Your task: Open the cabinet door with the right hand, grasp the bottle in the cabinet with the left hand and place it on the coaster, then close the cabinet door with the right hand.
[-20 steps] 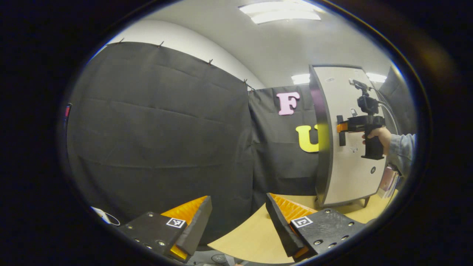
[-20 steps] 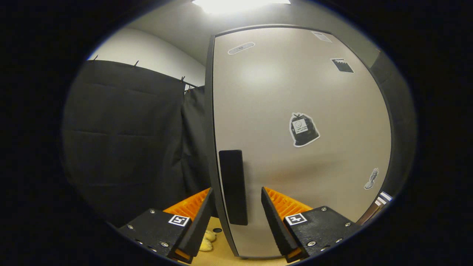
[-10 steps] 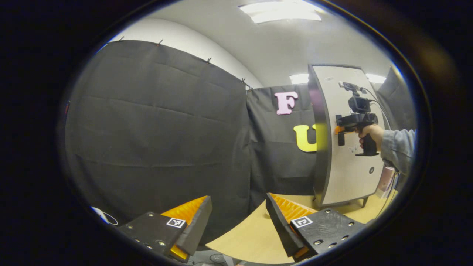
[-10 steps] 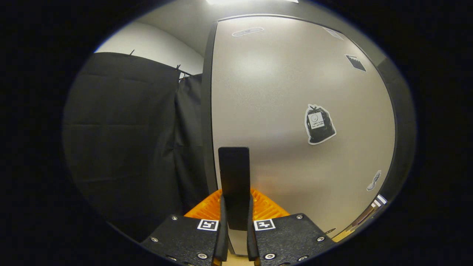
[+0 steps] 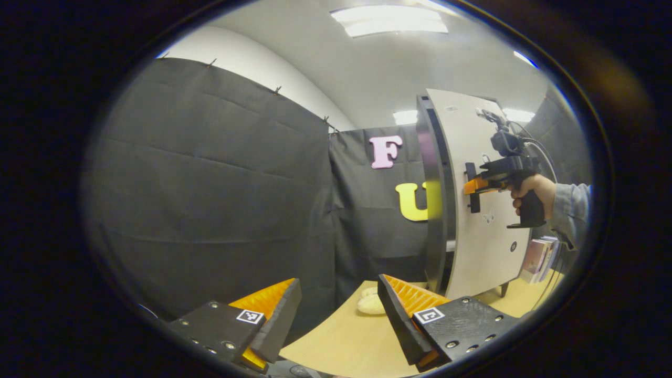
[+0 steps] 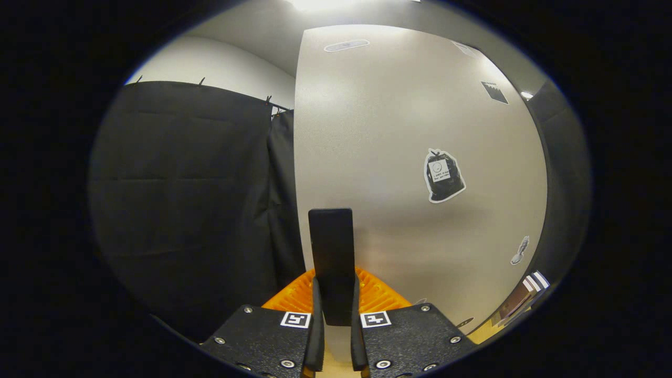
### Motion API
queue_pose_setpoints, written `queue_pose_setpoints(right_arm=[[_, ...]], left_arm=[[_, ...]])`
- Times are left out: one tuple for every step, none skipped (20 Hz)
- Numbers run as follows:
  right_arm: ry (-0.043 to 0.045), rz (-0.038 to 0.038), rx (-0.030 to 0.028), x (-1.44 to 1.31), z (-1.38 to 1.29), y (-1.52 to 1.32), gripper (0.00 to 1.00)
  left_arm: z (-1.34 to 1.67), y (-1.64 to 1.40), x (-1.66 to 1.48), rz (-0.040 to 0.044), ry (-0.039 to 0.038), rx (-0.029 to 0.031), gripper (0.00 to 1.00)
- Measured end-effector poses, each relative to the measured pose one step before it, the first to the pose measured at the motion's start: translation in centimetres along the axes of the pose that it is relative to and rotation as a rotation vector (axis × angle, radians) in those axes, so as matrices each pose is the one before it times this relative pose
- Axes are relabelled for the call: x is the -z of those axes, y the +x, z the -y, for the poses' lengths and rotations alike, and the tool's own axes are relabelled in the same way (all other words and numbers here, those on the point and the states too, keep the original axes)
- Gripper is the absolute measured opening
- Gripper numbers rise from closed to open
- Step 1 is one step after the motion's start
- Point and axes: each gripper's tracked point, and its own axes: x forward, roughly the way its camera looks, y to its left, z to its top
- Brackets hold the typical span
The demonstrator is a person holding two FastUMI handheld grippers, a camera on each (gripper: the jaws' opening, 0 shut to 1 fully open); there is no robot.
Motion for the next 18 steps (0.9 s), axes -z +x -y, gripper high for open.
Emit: queue_pose_setpoints(right_arm=[[0.00012,-0.00005,-0.00911,0.038,0.081,-0.118,0.2],[-0.0005,-0.00017,-0.0065,0.046,0.061,-0.164,0.2],[-0.00314,-0.00314,-0.00614,0.039,0.077,-0.131,0.2],[-0.00055,-0.00154,-0.0051,0.04,0.089,-0.143,0.2],[0.00752,0.00251,-0.00567,-0.004,0.103,-0.224,0.2],[0.00406,0.00183,-0.00613,0.112,0.053,-0.125,0.2],[0.00128,0.00369,-0.00633,-0.053,0.131,-0.184,0.2],[-0.0055,-0.00243,-0.00668,0.005,0.165,-0.174,0.2],[-0.00326,0.0007,-0.00694,-0.004,0.069,-0.416,0.2],[-0.00128,-0.00269,-0.00925,0.032,0.025,-0.326,0.2],[0.00451,0.00094,-0.00916,-0.023,0.108,-0.234,0.2],[0.00245,-0.00026,-0.00869,0.063,0.18,-0.155,0.2],[0.00081,0.00073,-0.00592,-0.018,0.164,-0.209,0.2],[-0.00323,0.00097,-0.00445,0.079,0.205,-0.217,0.2],[-0.00117,0.00145,-0.00293,-0.031,0.17,-0.27,0.2],[0.00141,0.00128,-0.00236,-0.004,0.123,-0.278,0.2],[-0.00013,-0.00034,-0.00275,0.036,0.229,-0.465,0.2],[0.00257,0.00148,0.00009,-0.081,0.211,-0.525,0.2]], left_arm=[[0.675,0.19,0.018,0.00154,-0.00168,0.01396,0.88],[0.692,0.274,-0.084,0.00111,-0.00257,0.01338,0.88],[0.81,0.283,-0.025,0.00071,-0.00356,0.01469,0.87],[0.796,0.285,-0.025,0.00078,-0.00249,0.01362,0.88],[0.581,0.136,-0.029,0.00171,-0.00157,0.01321,0.88],[0.755,0.266,-0.083,0.00125,-0.00014,0.01209,0.88],[0.811,0.393,0.036,0.00131,-0.00034,0.01315,0.88],[0.845,0.258,-0.082,0.00004,-0.00009,0.01409,0.88],[0.714,0.161,-0.165,0.00194,-0.00042,0.01361,0.87],[0.757,0.213,-0.232,0.00397,0.00025,0.01351,0.88],[0.696,0.241,-0.262,0.00465,0.0017,0.01185,0.88],[0.771,0.287,-0.294,0.00526,0.00332,0.01065,0.88],[0.793,0.202,-0.175,0.00368,0.00268,0.01209,0.88],[0.719,0.093,-0.117,0.00277,0.00151,0.01135,0.87],[0.737,0.106,-0.025,0.00141,0.0006,0.01306,0.88],[0.784,0.27,-0.145,-0.00004,0.00015,0.01109,0.87],[0.712,0.201,-0.061,0.00175,0.00092,0.00991,0.87],[0.745,0.17,-0.15,0.0025,0.00038,0.01014,0.88]])
